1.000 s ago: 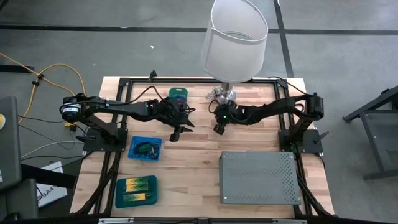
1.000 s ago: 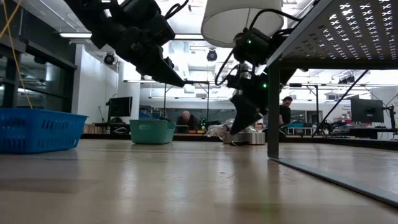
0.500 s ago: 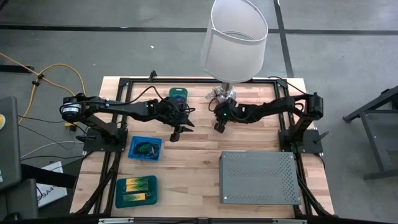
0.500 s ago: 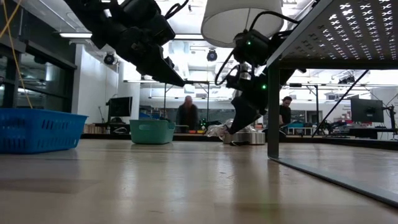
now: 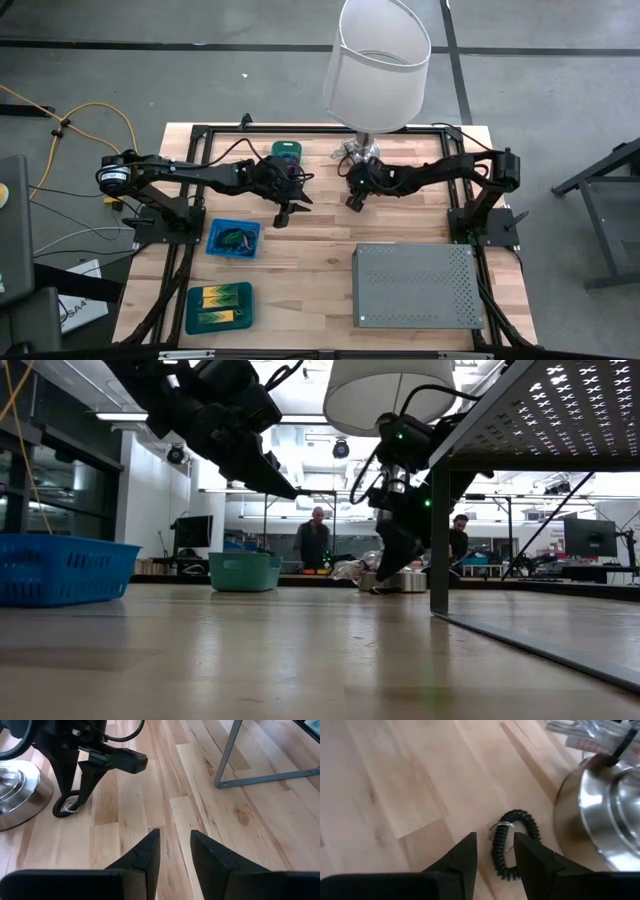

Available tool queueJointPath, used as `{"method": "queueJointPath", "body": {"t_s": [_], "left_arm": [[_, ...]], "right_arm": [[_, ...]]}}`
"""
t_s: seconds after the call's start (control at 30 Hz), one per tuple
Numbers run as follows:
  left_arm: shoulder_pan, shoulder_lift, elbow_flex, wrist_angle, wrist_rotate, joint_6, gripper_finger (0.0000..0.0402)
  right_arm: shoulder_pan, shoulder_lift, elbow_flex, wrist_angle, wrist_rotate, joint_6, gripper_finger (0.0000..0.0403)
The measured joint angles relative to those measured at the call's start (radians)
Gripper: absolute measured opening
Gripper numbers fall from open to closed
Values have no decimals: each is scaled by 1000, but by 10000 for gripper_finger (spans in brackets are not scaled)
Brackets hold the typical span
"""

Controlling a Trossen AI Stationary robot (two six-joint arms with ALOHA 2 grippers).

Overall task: Pick & Place Office Desk Supplies
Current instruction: Put the black spring rubberband into the green bin

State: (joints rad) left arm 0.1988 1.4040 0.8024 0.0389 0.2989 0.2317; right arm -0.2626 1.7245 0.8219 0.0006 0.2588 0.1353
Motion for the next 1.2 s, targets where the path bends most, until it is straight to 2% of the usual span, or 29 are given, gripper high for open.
{"method": "queueJointPath", "body": {"t_s": [0.27, 0.8, 0.93, 1.2], "left_arm": [[0, 0, 0, 0, 0, 0, 102], [0, 0, 0, 9, 0, 0, 102], [0, 0, 1, 18, 0, 0, 102], [0, 0, 1, 28, 0, 0, 102]], "right_arm": [[-13, 2, 0, -9, -2, -53, 119], [-21, 66, 2, 23, -29, -31, 117], [-23, 66, 1, 18, -18, -20, 103], [-32, 66, 1, -3, -16, 21, 50]]}}
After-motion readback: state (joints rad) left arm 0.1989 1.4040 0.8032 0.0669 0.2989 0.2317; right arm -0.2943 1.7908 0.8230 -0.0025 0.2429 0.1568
